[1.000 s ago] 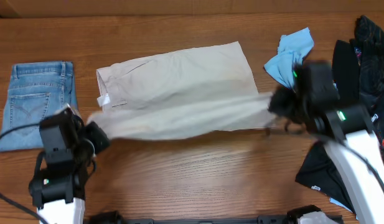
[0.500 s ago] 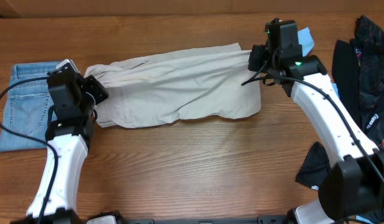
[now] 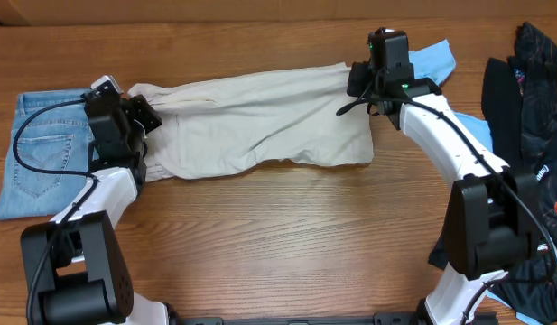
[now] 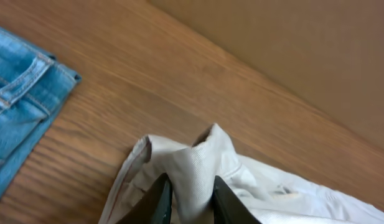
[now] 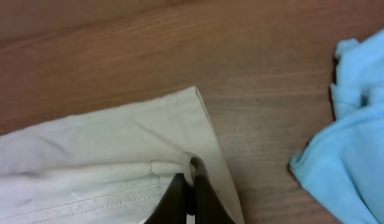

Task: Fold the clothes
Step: 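Lift the bottom hem with both grippers and fold it up to the waistband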

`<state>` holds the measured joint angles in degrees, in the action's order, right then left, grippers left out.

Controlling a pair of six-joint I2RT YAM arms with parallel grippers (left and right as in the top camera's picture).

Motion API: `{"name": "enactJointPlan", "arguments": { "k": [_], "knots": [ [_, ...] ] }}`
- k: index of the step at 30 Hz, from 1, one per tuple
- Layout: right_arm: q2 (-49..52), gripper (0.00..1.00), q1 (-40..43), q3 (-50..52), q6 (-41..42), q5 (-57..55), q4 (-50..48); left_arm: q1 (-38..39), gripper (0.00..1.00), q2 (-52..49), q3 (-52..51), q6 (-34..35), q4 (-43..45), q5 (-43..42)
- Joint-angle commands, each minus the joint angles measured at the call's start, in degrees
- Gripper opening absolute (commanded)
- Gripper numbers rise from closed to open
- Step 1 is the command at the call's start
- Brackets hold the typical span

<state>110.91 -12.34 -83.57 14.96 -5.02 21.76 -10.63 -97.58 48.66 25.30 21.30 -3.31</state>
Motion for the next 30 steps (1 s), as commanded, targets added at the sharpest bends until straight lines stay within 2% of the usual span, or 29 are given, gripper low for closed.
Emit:
{"name": "enactJointPlan", "arguments": {
  "k": [1, 2, 4, 5, 8, 11, 15, 19, 22, 26, 30],
  "knots": [
    [1.5, 0.18, 1.2, -1.6, -0.2, -1.3, -3.9, -0.6, 0.44, -1.7, 1.1, -0.5, 3.0, 2.3],
    [1.7, 0.3, 1.2, -1.6, -0.2, -0.9, -5.4, -0.6, 0.63, -1.8, 1.1, -0.5, 3.5, 2.2],
    [2.2, 0.44, 1.2, -1.6, -0.3, -0.7, -8.8, -0.6, 0.85, -2.0, 1.1, -0.5, 4.8, 2.0],
    [2.2, 0.49, 1.2, -1.6, -0.5, -0.7, -9.6, -0.6, 1.0, -2.0, 1.1, -0.6, 5.8, 1.6],
    [1.9, 0.57, 1.7, -1.6, -0.4, -0.7, -9.6, -0.7, 1.0, -2.0, 2.0, -2.1, 5.5, -2.0],
    [1.4, 0.7, 2.6, -1.6, -0.4, -0.7, -3.7, -0.6, 1.0, -1.6, 5.0, -3.7, -4.0, -7.0],
    [1.4, 0.73, 3.5, -1.6, -0.4, -0.7, 5.1, -0.2, 1.0, -1.2, 7.7, -4.2, -16.9, -8.2],
    [1.4, 0.78, 3.5, -1.6, 0.0, -0.3, 11.7, 0.6, 1.0, -1.2, 7.8, -6.6, -22.5, -8.6],
    [1.4, 0.78, 3.5, -1.6, -0.4, 3.5, 14.0, 1.1, 1.0, -1.2, 7.8, -9.9, -21.9, -8.7],
    [1.4, 0.76, 3.5, -1.6, -0.4, 5.2, 14.8, 2.8, 1.0, -1.2, 7.8, -17.7, -13.0, -11.8],
    [1.4, 0.75, 3.5, -1.6, -0.4, 5.2, 15.0, 4.0, 1.0, -1.8, 8.6, -19.1, -7.5, -14.6]
  ]
}}
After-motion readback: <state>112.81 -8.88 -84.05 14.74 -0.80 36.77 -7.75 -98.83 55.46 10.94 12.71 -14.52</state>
